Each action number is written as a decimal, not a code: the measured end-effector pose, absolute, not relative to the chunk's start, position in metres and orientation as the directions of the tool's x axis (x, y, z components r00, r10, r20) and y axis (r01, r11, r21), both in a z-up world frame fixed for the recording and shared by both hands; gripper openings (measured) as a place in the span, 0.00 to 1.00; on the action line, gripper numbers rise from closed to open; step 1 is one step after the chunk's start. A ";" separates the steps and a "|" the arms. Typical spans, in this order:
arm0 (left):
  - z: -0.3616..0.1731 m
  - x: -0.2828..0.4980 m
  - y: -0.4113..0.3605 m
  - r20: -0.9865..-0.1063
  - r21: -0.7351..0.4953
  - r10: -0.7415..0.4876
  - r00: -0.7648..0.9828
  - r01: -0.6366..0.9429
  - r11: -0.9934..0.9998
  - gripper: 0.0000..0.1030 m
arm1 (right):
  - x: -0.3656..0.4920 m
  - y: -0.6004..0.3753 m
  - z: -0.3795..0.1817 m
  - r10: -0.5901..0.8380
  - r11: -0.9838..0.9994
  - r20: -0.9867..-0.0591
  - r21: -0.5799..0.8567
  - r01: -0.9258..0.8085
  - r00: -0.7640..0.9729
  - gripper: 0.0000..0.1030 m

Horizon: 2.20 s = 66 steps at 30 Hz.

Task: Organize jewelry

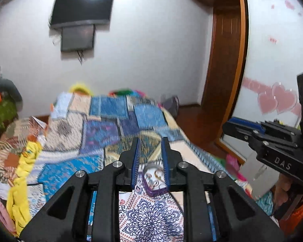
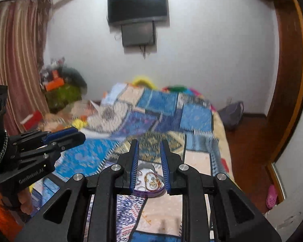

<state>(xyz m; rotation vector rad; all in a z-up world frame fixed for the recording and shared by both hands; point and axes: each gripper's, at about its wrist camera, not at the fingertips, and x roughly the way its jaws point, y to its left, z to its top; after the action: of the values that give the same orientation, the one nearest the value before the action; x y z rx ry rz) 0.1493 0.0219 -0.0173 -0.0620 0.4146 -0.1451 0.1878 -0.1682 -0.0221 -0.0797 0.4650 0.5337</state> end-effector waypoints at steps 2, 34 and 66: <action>-0.003 0.125 0.020 -0.342 -0.082 -0.128 0.931 0.106 0.991 0.29 | 0.169 -0.172 -0.009 0.476 0.860 -0.401 0.029 -0.509 0.782 0.18; 0.010 0.013 0.010 -0.174 -0.071 0.028 0.984 -0.041 0.997 0.99 | 0.049 -0.191 0.010 0.361 0.928 -0.157 -0.035 -0.370 0.919 0.89; 0.007 0.018 0.004 -0.200 -0.060 0.029 0.979 -0.042 0.997 0.99 | 0.051 -0.198 0.008 0.367 0.927 -0.200 -0.008 -0.376 0.909 0.90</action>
<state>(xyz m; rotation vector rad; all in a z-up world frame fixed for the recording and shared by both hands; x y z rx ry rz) 0.0182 0.0043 0.0074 -0.0644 0.2008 0.0355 0.0509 -0.1976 0.0080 -0.0465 0.1974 0.3832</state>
